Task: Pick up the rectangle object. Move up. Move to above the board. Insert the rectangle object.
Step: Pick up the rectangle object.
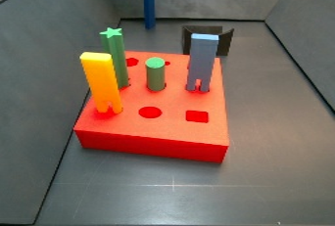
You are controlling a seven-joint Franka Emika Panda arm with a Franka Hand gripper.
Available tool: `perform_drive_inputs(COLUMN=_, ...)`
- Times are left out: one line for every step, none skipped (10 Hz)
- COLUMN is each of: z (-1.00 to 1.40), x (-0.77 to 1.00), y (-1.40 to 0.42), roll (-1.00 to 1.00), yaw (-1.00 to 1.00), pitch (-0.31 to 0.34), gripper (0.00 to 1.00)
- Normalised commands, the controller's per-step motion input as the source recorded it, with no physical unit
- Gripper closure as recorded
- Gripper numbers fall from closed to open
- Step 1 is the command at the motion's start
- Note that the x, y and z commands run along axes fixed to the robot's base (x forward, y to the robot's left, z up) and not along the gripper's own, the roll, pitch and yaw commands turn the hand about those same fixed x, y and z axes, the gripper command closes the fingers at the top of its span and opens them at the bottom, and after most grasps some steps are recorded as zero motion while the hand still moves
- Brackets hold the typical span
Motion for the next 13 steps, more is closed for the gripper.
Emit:
perform_drive_inputs(z=-0.13, x=-0.11, y=0.27, roll=0.04, yaw=0.86, pitch=-0.083, gripper=0.00)
perform_drive_inputs(z=-0.14, x=-0.05, y=0.19, roll=0.09, yaw=0.82, pitch=-0.061, gripper=0.00)
perform_drive_inputs(z=-0.12, x=-0.03, y=0.00, roll=0.07, yaw=0.63, pitch=-0.079, gripper=0.00)
perform_drive_inputs(z=-0.03, x=0.00, y=0.00, roll=0.00, yaw=0.02, pitch=0.000, gripper=0.00)
perform_drive_inputs(z=-0.20, x=-0.03, y=0.00, roll=0.07, yaw=0.26, pitch=0.000, gripper=0.00)
perform_drive_inputs(z=-0.27, x=-0.10, y=0.00, roll=0.11, yaw=0.37, pitch=0.000, gripper=0.00)
perform_drive_inputs(z=-0.34, x=-0.10, y=0.00, roll=0.09, yaw=0.34, pitch=0.000, gripper=0.00)
perform_drive_inputs(z=-0.33, x=-0.10, y=0.00, roll=0.05, yaw=0.23, pitch=0.000, gripper=0.00)
perform_drive_inputs(z=-0.28, x=-0.07, y=0.00, roll=0.00, yaw=0.14, pitch=0.000, gripper=0.00)
perform_drive_inputs(z=-0.26, x=-0.06, y=0.00, roll=0.00, yaw=0.13, pitch=0.000, gripper=0.00)
perform_drive_inputs(z=-0.26, x=-0.06, y=0.00, roll=0.00, yaw=0.11, pitch=0.000, gripper=0.00)
perform_drive_inputs(z=-0.33, x=-0.10, y=0.13, roll=0.00, yaw=0.38, pitch=-0.010, gripper=0.00)
perform_drive_inputs(z=-0.29, x=-0.11, y=0.16, roll=0.00, yaw=0.53, pitch=-0.027, gripper=0.00)
